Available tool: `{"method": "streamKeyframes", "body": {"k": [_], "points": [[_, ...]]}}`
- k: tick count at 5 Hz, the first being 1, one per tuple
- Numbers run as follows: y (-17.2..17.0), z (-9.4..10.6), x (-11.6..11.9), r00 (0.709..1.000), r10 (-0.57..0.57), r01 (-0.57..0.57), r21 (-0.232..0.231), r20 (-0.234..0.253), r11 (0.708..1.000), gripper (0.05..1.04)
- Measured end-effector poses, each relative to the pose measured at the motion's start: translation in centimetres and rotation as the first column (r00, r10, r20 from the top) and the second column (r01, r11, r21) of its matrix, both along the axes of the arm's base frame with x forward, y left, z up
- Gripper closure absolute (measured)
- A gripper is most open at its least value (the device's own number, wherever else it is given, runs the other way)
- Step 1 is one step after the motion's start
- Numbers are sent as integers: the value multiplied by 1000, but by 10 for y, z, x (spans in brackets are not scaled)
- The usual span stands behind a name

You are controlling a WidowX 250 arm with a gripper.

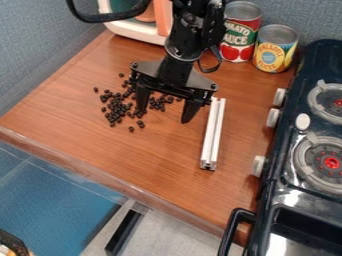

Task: Sweep into pile

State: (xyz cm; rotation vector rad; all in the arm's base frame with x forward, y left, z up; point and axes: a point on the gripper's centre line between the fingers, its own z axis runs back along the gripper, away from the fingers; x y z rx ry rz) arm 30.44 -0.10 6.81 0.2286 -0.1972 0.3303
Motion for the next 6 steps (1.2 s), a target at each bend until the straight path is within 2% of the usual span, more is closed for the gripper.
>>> {"method": "streamKeyframes", "body": {"k": [1,2,3,4,5,6], "points": [[1,1,24,987,137,-118,-205,80,972,83],[-25,20,45,972,205,-140,-411,118,901,83],[-35,34,58,957,254,-146,-521,141,841,83],[-40,24,60,963,248,-153,-543,107,826,83],[-52,7,55,986,149,-93,-498,75,862,83],[-65,-8,48,999,38,-26,-409,21,912,83]]}}
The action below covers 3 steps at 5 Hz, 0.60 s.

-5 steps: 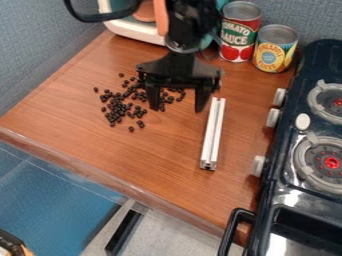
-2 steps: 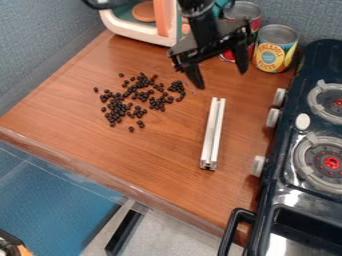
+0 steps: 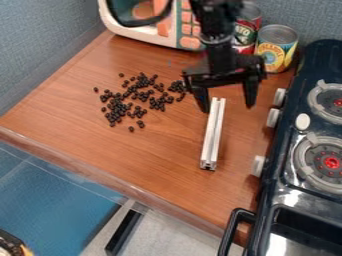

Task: Sweep into pile

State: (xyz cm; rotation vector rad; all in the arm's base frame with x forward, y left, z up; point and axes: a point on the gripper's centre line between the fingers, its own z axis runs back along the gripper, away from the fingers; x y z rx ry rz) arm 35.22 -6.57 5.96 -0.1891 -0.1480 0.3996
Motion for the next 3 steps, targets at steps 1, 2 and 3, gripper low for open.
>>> {"method": "streamKeyframes", "body": {"k": [1,2,3], "points": [[-7,-7,-4,998,-56,59,112,-32,992,83],[-8,-23,-6,996,-74,86,252,-56,964,83],[-8,-27,-6,996,-66,82,310,-62,947,83]]}}
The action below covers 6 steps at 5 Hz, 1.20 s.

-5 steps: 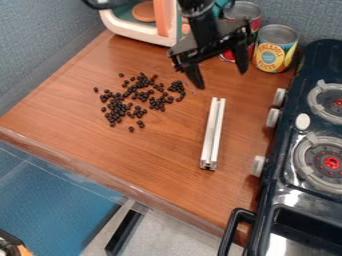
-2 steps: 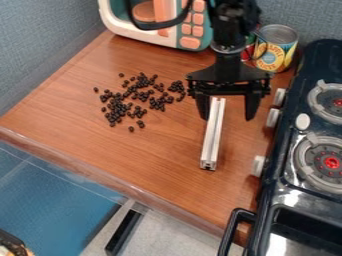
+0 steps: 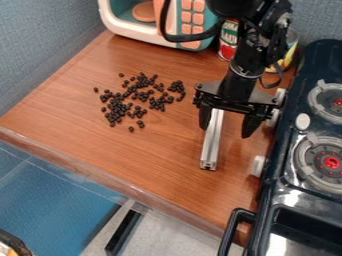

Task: Sweep into pile

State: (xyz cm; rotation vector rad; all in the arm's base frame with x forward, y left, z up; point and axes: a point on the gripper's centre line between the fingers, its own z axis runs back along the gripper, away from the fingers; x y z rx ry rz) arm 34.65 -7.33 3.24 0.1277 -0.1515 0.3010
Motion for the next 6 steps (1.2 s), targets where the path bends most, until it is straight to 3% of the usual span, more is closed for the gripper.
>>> {"method": "streamKeyframes", "body": {"k": [2,4,5,6], "points": [[20,-9,-1,998,53,-54,-16,-32,998,130],[38,-15,-8,987,142,-146,-38,-79,989,700],[37,-16,-12,983,151,-158,-59,-105,986,716],[30,-3,-7,964,227,-246,-140,-138,959,716]]}}
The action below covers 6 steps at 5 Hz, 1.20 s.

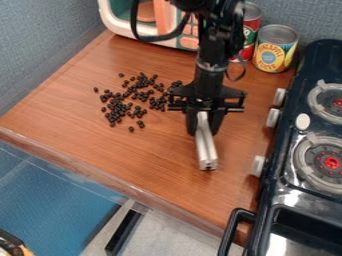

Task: Sweep into pile

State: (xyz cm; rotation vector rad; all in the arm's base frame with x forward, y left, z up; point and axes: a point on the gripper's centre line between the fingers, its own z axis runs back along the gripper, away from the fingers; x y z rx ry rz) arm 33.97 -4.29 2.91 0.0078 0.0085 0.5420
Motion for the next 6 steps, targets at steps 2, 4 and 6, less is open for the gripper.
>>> {"method": "streamKeyframes", "body": {"k": [2,4,6], "points": [[29,83,29,862,425,-399,-147,276,905,716],[91,71,-10,708,597,-636,-27,376,771,716],[143,66,-39,625,738,-735,-128,254,666,716]]}}
